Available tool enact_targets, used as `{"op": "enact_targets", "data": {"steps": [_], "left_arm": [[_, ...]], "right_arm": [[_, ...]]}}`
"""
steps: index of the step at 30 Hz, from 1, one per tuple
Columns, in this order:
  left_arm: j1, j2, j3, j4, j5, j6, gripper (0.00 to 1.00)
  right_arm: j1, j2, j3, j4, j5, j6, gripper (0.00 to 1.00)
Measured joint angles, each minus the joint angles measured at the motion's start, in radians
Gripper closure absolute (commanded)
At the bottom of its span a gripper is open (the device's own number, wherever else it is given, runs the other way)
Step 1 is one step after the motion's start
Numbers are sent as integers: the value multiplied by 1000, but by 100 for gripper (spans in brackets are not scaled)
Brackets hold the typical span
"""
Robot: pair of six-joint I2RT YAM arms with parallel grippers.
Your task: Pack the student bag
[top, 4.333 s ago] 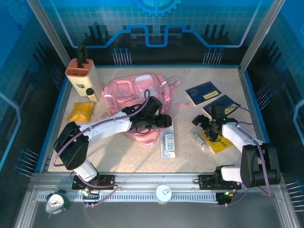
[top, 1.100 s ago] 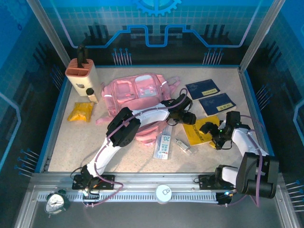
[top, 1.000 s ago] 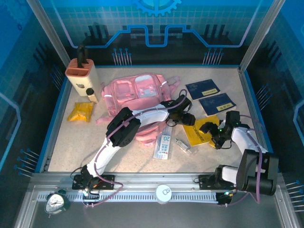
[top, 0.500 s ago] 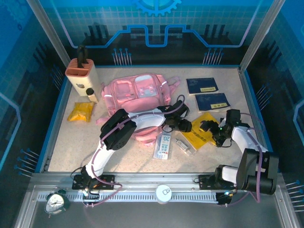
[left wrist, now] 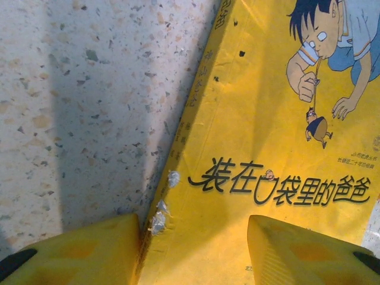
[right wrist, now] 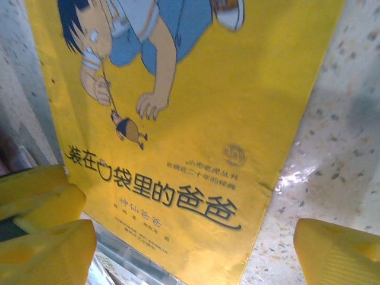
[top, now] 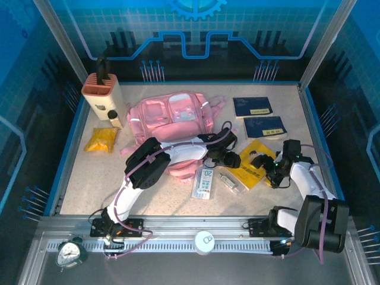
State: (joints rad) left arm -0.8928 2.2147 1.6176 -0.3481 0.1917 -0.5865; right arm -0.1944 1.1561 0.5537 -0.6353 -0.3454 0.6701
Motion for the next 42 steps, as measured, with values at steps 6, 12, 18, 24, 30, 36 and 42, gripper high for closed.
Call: {"op": "enact_targets", "data": {"steps": [6,12,18,24,30,36,42], "left_arm": [[0,0,0,-6,26,-16,49],[0,0,0,-10,39,-16,49],[0,0,0,-14,42,-16,49],[0,0,1,-14,42,-16,49],[0,0,1,-14,42,-16,49],[0,0,1,-14,42,-14,49],[0,0,1,-14,43,-14,49]], "right_arm": [[19,4,-25,26,-29,29,19],[19,2,-25,36,-40,33,21],[16,-68,-20,5,-39,27,27],[-16,-113,-19,-14,-66,27,37],[-36,-122,-18,-27,-84,27,45],[-43,-160,-18,-30,-96,47,56],[-51,-166,-18,-37,-96,64,65]]}}
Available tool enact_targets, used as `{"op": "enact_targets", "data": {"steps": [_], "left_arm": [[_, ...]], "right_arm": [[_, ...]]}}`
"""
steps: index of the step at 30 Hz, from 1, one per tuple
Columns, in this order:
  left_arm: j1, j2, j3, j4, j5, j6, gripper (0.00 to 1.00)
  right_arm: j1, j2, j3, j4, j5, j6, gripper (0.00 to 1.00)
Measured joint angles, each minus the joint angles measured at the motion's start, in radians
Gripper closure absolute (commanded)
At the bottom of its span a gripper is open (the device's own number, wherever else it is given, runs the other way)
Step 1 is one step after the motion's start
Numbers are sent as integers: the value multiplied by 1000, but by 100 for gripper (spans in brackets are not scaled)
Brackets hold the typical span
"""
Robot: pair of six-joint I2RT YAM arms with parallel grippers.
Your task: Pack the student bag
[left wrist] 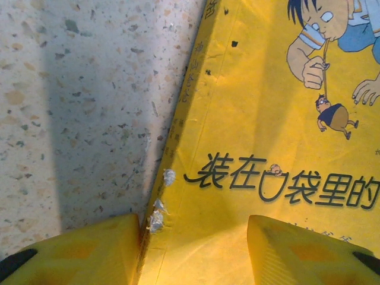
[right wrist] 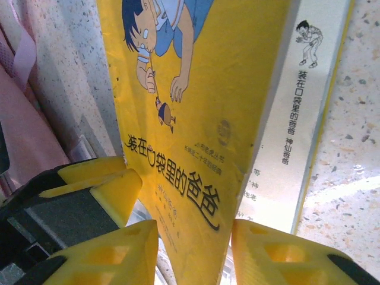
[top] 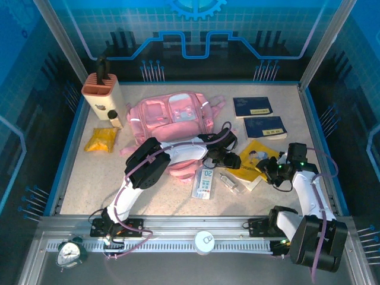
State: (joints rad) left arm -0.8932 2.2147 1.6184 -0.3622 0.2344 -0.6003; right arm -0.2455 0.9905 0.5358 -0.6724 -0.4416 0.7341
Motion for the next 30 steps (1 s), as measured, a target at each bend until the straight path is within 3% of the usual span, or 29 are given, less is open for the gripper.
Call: {"op": "enact_targets", "data": {"steps": [16,22,30], "left_arm": [[0,0,29,-19,23,-3,47],[10,-10,25,-10,48,-34,41],[75,-170,-111,80,85,-148,29]], "right_arm": [[-7,-78,-19,-5,26,103,100],[-13,-111,-18,-28,29,109,100],[-18,-167,45,-74,20,123,100]]}}
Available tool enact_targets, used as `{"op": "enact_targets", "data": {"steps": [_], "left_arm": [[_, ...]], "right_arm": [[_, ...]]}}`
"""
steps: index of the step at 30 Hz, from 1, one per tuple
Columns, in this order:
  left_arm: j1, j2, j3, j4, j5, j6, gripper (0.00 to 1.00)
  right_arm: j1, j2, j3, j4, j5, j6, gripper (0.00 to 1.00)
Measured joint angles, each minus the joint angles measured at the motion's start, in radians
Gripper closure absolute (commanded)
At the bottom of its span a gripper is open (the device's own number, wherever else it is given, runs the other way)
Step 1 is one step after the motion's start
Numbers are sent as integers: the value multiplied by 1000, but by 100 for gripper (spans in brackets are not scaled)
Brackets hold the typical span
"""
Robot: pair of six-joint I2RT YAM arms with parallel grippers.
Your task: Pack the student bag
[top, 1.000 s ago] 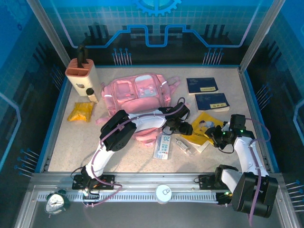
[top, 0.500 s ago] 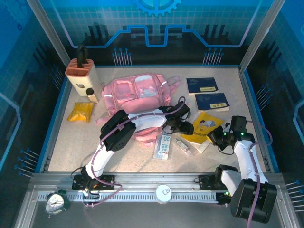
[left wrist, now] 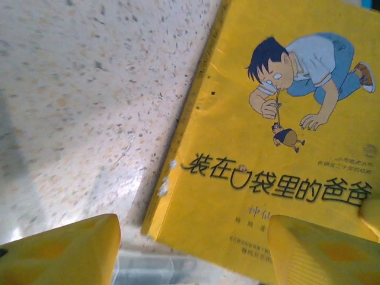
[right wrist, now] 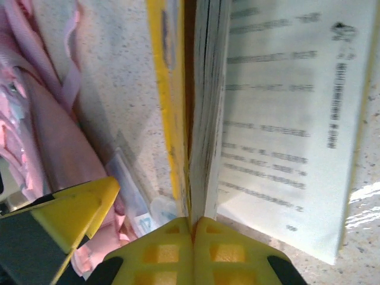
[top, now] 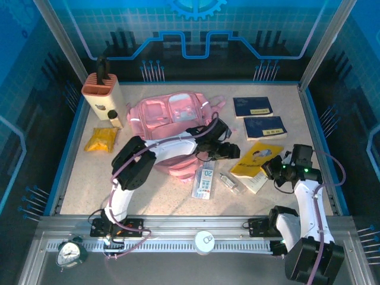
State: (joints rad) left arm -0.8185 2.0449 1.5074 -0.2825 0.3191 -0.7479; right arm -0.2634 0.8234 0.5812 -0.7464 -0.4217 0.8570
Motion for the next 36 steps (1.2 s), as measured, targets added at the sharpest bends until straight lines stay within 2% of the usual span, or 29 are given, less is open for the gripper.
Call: {"op": "enact_targets", "data": {"steps": [5,10,13,20,28,36], "left_arm": [[49,-95,-92,88,28,-98,23],[77,-127,-141,143,37,-167,15],[89,-139,-182,180,39,-211,14],[112,-149,-239,243,46,-310,12],[134,-167,-301,364,49,-449,10],[161,-190,-381,484,64,-557,10]], "right_arm": [[0,-9,69,-16,-10,-4,100],[0,-1,115,-17,-57,-5,100],[20,8,146,-17,-73,-5,100],[134,44,196,31,-103,6,100],[298,133,200,167,-114,63,100],[377,208,222,288,-127,85,100]]}}
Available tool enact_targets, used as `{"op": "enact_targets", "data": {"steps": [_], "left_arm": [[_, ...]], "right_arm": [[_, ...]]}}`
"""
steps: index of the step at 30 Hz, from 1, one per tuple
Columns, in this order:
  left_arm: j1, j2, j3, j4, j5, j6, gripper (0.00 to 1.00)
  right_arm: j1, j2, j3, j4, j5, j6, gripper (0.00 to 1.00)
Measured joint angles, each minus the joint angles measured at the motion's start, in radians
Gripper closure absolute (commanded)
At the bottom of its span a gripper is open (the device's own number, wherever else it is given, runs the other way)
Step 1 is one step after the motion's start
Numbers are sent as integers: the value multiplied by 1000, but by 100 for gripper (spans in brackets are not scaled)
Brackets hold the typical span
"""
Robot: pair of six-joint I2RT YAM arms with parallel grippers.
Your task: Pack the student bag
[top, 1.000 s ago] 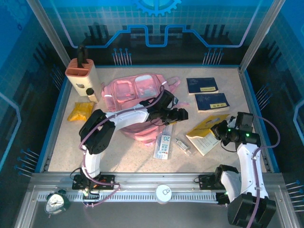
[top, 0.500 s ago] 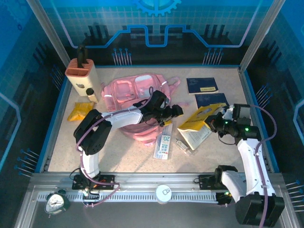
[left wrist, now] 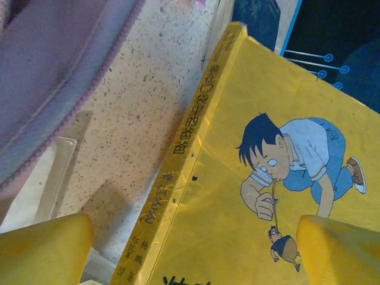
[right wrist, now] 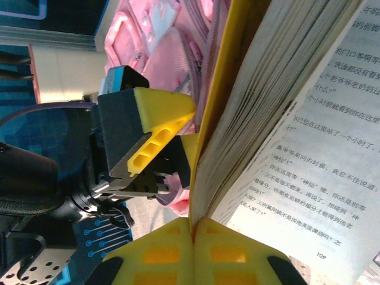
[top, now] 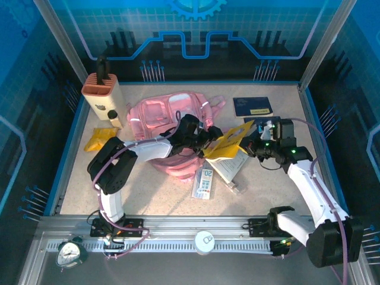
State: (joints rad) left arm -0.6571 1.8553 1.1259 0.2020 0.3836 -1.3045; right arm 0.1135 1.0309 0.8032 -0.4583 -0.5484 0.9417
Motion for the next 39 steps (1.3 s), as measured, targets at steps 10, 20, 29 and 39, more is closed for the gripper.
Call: {"op": "enact_targets", "data": {"steps": [10,20,29,39], "left_arm": [[24,-55,-69,69,-1,-60,30],[46,-108,-69,57,-4,-24,61],[47,-112,-68,31,-8,-2,87],[48,-126,-44,-21,-14,34,100]], "right_arm": [[28,21,2,86,-9,17,100],[-21,55,0,63,-14,-34,100],[-32,67,-6,53,-29,-45,100],[-47,66,-23,47,-42,-44,74]]}}
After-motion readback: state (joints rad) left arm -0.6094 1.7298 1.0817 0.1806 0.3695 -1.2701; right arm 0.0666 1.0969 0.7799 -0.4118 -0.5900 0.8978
